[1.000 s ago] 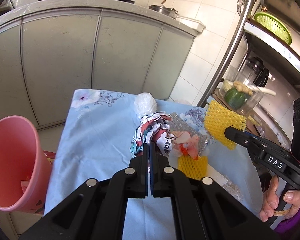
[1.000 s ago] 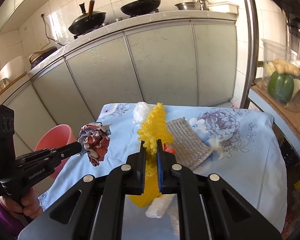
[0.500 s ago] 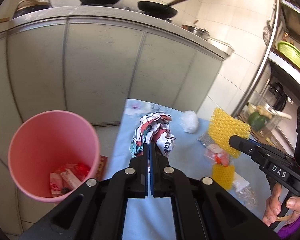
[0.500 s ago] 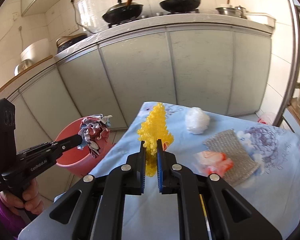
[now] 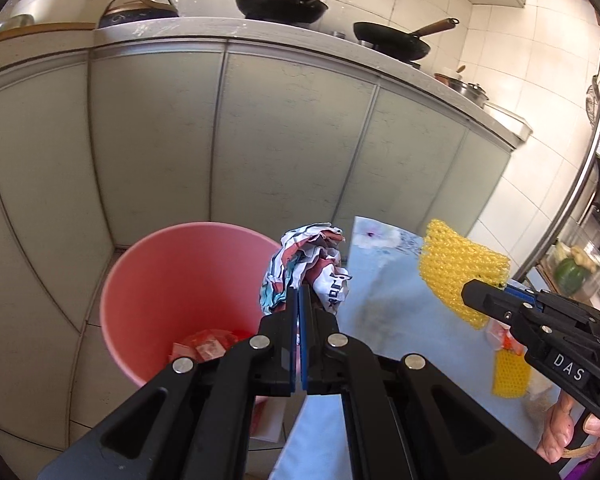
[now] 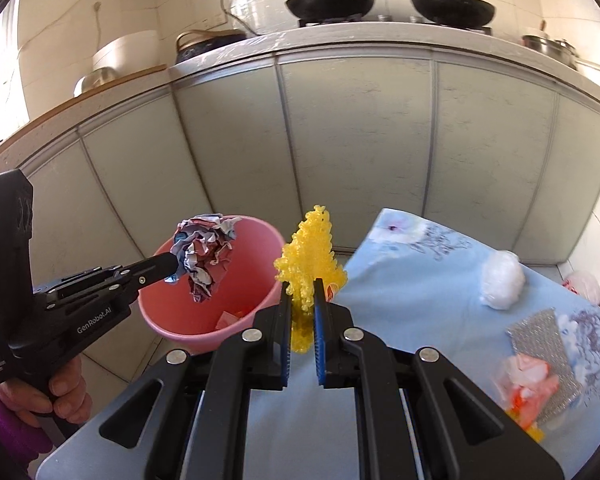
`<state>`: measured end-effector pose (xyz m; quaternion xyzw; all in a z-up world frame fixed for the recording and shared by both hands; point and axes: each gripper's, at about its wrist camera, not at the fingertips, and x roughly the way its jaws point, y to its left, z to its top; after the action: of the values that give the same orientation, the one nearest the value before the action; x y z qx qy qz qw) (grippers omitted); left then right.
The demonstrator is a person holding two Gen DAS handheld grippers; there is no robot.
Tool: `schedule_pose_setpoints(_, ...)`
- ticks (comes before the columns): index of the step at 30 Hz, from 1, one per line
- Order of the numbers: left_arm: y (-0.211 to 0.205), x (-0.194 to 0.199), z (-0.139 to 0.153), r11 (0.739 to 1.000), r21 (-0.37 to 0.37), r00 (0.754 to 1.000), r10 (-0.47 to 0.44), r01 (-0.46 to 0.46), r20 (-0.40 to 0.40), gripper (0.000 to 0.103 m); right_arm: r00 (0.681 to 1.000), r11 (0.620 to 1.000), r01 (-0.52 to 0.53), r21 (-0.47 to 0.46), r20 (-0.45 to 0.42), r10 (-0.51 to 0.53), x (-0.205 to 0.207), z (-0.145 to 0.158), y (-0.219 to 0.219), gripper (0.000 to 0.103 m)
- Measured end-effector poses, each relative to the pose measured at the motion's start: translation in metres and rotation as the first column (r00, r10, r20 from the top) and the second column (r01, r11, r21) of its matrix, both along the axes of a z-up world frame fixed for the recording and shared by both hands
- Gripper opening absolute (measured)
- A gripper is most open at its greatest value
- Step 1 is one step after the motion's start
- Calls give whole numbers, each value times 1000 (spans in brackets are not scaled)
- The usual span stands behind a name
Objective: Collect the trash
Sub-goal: 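Carry the crumpled paper and yellow mesh net with both tools over the pink bucket, then open both tools to drop the paper and mesh net into the bucket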
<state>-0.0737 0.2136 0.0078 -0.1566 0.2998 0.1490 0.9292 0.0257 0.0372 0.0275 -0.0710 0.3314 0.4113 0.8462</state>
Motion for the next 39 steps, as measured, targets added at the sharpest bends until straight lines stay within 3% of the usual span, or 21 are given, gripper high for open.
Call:
schedule_pose_setpoints(19, 54, -15, -37, 986, -27, 984, 162, -164, -74, 0, 983, 982, -180, -63, -57, 177, -9, -30, 101, 10)
schedule_pose_setpoints(39, 72, -4, -57, 977, -39, 971, 203, -209, -124, 1, 981, 983, -173, -53, -102, 167, 0, -47, 121, 10)
